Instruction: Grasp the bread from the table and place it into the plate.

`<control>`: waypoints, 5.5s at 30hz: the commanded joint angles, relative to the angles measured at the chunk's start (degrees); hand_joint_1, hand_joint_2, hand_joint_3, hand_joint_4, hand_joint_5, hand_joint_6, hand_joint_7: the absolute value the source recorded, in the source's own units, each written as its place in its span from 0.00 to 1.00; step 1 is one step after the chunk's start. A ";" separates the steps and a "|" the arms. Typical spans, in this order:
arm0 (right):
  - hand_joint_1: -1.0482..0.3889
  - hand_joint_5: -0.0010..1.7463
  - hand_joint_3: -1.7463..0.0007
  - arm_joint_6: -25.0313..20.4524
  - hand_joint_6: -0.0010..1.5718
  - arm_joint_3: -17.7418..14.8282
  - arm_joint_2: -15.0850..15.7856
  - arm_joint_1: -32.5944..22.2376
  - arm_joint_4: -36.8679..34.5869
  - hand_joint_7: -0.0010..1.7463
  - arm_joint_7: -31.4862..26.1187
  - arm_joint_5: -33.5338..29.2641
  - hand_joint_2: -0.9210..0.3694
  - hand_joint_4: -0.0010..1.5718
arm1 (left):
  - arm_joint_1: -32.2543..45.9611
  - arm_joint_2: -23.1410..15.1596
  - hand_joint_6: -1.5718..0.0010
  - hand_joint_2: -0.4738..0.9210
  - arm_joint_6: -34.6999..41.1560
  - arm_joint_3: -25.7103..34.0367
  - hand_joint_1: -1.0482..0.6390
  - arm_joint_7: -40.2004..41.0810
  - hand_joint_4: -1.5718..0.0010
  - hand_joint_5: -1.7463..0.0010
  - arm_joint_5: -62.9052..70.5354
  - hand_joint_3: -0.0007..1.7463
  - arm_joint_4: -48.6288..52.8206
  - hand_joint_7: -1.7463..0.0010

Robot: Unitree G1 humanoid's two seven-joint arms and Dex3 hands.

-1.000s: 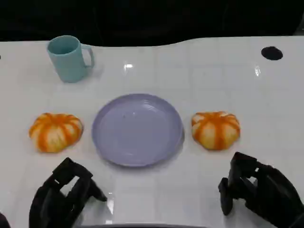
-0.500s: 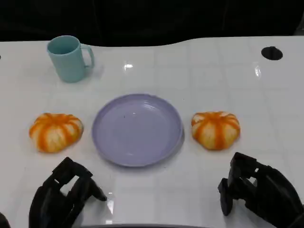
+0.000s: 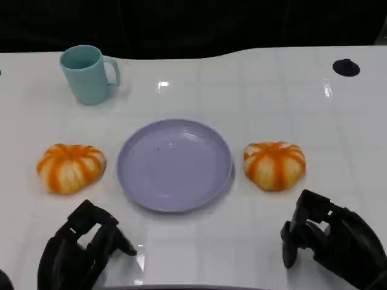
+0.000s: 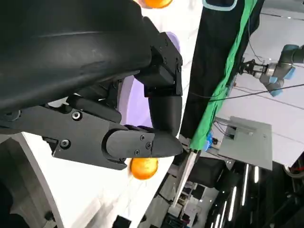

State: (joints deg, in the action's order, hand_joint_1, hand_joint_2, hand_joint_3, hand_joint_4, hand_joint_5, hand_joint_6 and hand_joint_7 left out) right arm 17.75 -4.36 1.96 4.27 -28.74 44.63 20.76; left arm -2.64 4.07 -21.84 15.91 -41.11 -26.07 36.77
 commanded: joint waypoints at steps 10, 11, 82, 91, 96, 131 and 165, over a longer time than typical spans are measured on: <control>0.44 0.28 0.92 20.99 0.35 0.25 9.54 5.03 0.93 0.04 -14.05 -20.30 0.00 0.32 | 0.03 -0.15 0.69 1.00 -0.74 0.28 0.30 0.33 0.61 0.00 -0.39 0.14 0.36 0.11; 0.44 0.21 0.92 21.68 0.36 0.41 10.09 5.19 0.98 0.03 -15.73 -22.02 0.00 0.33 | 0.03 -0.14 0.69 1.00 -0.75 0.27 0.30 0.35 0.61 0.00 -0.36 0.14 0.37 0.11; 0.50 0.03 1.00 1.95 0.31 40.96 8.79 40.98 -42.99 0.02 -68.02 -72.95 0.03 0.34 | 3.28 1.63 0.68 1.00 0.38 -1.17 0.32 0.37 0.62 0.00 -1.02 0.15 -4.29 0.14; 0.59 0.92 0.86 5.90 0.53 42.26 8.97 39.96 -45.76 0.48 -77.09 -72.37 0.00 0.35 | 3.81 1.59 0.68 1.00 0.49 -1.59 0.31 0.99 0.62 0.00 -0.81 0.15 -5.00 0.14; 0.56 1.00 0.83 5.25 0.36 43.07 9.01 40.10 -46.15 0.76 -78.94 -71.96 0.00 0.30 | 3.75 1.57 0.69 1.00 0.52 -1.66 0.32 0.83 0.62 0.00 -0.94 0.15 -4.94 0.15; 0.68 1.00 0.81 14.29 0.46 35.15 1.31 47.80 -40.06 0.86 -78.94 -61.66 0.04 0.48 | 3.19 1.18 0.68 1.00 0.83 -1.47 0.32 1.36 0.62 0.00 -0.68 0.15 -4.24 0.15; 0.35 0.18 0.82 0.82 0.31 43.89 -9.45 53.44 -45.69 0.02 -72.76 -67.99 0.00 0.27 | 2.74 2.51 0.67 1.00 -0.36 -2.48 0.31 1.27 0.60 0.00 -0.12 0.14 -3.28 0.14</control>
State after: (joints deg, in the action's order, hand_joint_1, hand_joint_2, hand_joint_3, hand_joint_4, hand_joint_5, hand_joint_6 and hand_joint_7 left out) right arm 18.82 38.88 -7.45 56.02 -74.68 -30.16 -46.89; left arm 0.45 6.95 -21.44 13.13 -40.09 -25.91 33.09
